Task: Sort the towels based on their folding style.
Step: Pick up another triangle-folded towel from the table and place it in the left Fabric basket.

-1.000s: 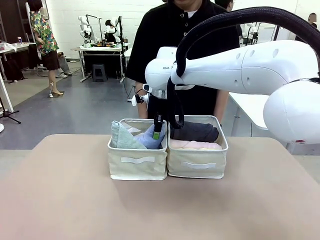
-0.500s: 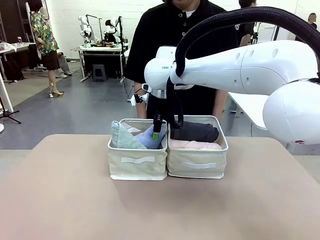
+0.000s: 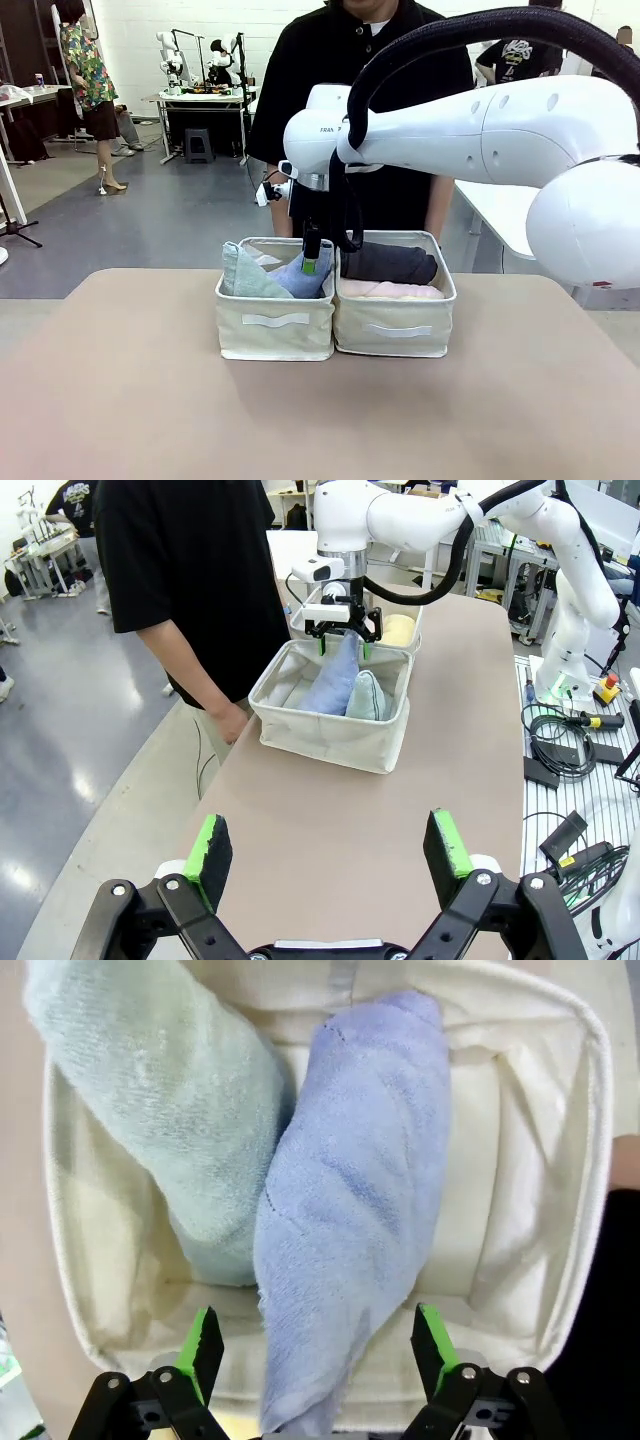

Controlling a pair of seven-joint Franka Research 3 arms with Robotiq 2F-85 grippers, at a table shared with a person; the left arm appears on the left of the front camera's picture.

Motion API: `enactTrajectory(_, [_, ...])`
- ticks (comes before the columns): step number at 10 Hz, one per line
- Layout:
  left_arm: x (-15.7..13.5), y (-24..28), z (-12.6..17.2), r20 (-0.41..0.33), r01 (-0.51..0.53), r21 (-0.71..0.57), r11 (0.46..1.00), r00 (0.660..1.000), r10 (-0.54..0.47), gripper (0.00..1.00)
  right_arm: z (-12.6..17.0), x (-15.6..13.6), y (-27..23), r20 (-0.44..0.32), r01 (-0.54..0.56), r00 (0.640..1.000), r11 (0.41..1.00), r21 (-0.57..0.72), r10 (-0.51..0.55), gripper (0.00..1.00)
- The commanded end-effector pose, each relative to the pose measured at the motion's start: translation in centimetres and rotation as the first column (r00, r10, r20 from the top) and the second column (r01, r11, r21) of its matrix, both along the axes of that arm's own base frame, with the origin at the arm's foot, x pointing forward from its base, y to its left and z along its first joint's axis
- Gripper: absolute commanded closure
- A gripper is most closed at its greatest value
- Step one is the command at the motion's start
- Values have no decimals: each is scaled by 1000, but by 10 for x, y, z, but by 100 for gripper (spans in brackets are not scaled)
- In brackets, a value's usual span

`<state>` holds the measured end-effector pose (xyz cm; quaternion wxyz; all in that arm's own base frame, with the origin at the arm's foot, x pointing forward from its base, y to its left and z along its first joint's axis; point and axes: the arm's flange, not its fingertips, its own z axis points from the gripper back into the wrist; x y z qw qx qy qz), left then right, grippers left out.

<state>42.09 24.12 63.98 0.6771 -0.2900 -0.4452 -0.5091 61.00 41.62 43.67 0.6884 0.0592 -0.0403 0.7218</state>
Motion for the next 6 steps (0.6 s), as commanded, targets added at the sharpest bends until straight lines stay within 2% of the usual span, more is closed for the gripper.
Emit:
enactTrajectory(1, [-2, 0, -1, 0, -7, 22, 1000, 1000, 7, 0, 42, -35, -14, 72, -29, 997, 997, -72, 34, 2])
enactTrajectory(3, [-2, 0, -1, 0, -7, 22, 1000, 1000, 7, 0, 87, -86, -77, 183, 118, 978, 991, -68, -103, 2])
enactTrajectory(6, [-2, 0, -1, 0, -7, 22, 1000, 1000, 7, 0, 107, -148, -173, 274, 273, 923, 961, 36, -272, 2])
